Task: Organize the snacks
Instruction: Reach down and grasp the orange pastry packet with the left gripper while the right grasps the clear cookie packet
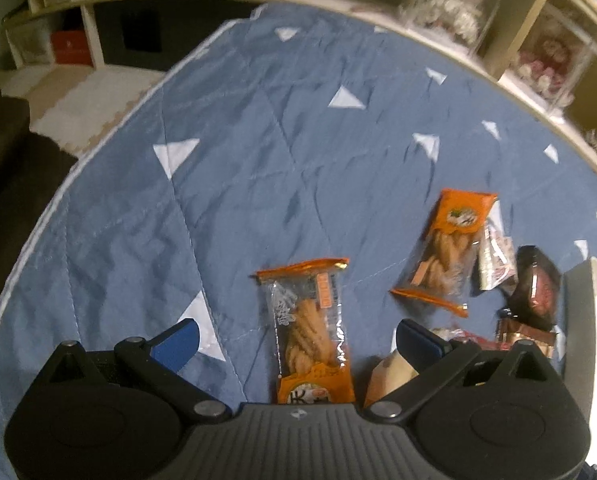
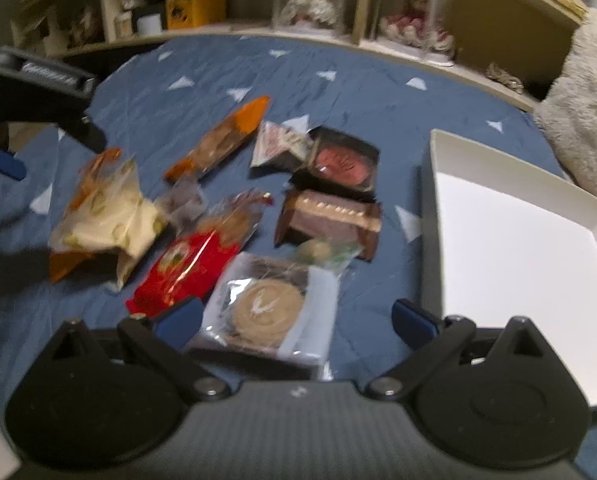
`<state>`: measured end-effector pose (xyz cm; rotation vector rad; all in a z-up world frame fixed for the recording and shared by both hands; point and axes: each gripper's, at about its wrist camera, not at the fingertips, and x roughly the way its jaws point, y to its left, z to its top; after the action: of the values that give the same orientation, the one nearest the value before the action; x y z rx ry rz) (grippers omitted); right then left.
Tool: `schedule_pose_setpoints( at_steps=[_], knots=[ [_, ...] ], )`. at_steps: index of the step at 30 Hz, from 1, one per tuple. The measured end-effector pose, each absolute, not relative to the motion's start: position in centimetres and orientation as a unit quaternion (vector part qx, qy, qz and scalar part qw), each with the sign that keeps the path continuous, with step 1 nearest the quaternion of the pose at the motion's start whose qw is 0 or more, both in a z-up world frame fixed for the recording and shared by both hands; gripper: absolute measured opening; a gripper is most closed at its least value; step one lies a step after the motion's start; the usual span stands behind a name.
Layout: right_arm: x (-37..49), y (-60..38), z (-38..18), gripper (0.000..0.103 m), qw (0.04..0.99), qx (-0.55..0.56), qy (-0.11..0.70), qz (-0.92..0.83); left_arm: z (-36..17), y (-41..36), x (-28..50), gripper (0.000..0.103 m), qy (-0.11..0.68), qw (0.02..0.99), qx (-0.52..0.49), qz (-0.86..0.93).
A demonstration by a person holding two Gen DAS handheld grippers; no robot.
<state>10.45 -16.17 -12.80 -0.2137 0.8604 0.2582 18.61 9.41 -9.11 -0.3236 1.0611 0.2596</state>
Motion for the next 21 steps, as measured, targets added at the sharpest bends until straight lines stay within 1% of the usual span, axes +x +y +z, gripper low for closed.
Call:
schedule_pose_setpoints(
  at_steps=[6, 9, 11, 13, 17, 21],
  knots=[
    [11.2, -14.8, -14.1, 0.101, 0.882, -0.089, 0.444, 0.127, -10.7, 9.2, 19.6, 0.103, 0.518, 0.835, -0.124, 0.138],
    [11.6, -14.8, -14.6, 0.098, 0.873, -0.068, 0.466, 0.122, -11.7, 9.2, 19.9, 0.103, 0.537, 0.825, -0.111, 0.135],
    [11.7, -15.2, -14.7, 0.088, 0.866, -0.046, 0.480, 0.132, -12.3, 9.5, 19.9, 0.103, 0.547, 0.818, -0.101, 0.147],
    [11.5, -15.5, -14.6, 0.086, 0.866, -0.045, 0.481, 0.132, -12.7, 10.0, 19.7, 0.103, 0.549, 0.816, -0.103, 0.148],
    [10.7, -15.5, -14.4, 0.075, 0.864, -0.065, 0.479, 0.140, -13.3, 10.4, 19.5, 0.103, 0.551, 0.816, -0.106, 0.141],
    [9.7, -16.3, -14.0, 0.072, 0.856, -0.056, 0.488, 0.161, -13.6, 10.8, 19.6, 0.103, 0.551, 0.817, -0.108, 0.135]
  ],
)
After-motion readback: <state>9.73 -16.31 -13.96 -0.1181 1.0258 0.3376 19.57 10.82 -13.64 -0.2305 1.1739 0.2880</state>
